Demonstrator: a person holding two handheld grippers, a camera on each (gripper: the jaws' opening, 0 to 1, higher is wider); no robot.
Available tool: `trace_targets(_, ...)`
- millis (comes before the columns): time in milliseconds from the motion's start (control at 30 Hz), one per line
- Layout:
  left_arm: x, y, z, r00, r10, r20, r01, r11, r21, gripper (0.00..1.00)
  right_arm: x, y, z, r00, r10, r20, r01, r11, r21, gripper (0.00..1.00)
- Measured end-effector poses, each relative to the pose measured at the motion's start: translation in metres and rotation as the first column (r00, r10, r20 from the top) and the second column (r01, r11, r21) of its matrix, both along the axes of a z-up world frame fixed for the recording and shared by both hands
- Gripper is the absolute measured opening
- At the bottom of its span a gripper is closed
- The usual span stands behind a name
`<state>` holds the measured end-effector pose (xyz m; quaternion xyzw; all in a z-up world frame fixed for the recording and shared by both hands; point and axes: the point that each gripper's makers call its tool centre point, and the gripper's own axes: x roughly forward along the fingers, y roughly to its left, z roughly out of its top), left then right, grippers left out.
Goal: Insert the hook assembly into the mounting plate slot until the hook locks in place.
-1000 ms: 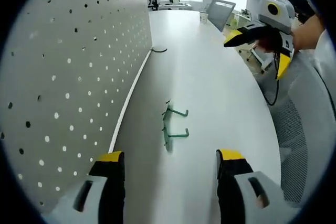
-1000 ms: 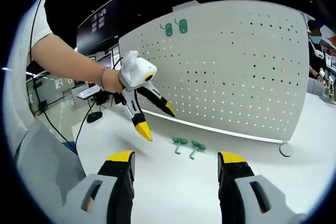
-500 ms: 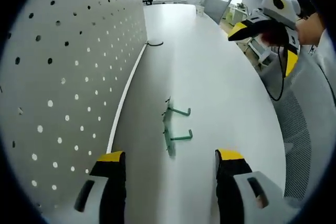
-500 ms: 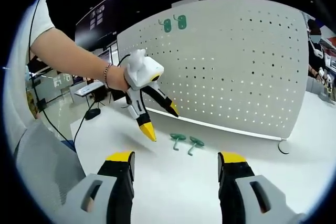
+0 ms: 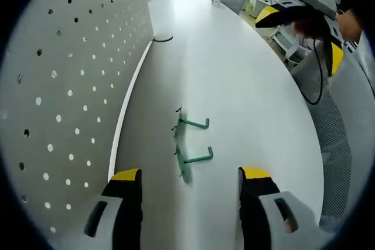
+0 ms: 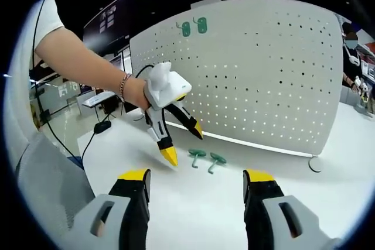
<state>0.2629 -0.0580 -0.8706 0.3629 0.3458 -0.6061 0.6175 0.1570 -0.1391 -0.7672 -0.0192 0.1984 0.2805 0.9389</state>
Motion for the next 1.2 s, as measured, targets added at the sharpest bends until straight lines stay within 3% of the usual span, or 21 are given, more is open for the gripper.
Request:
trace_targets(400,-0.005,-0.003,-0.015,0.999,-0.019,-0.039,0.021,0.999,0.042,0.68,0.001,-0.003,0.001,1.000,-0.012,0.003,0.012,1.000,0.012,0.62)
trace_targets(800,0.001,-0.008,-0.014,1.000,0.000,-0.023,0.001,1.000,0.025,0.62,0.002,-0.006,0.003,1.000,-0.025,0.002,0.025,0.999,0.030,0.61)
trace_targets(1067,0.005,-0.005,-0.012,1.000,0.018,-0.019,-0.017,1.000,0.026,0.49,0.003,-0.007,0.002,0.999,-0.035,0.002,0.034,0.999,0.035,0.61)
trace_targets(1200,0.011,-0.002,-0.011,0.998,0.061,-0.020,-0.061,0.998,0.027,0.34,0.003,-0.008,0.003,0.999,-0.037,0.001,0.037,0.999,0.036,0.60)
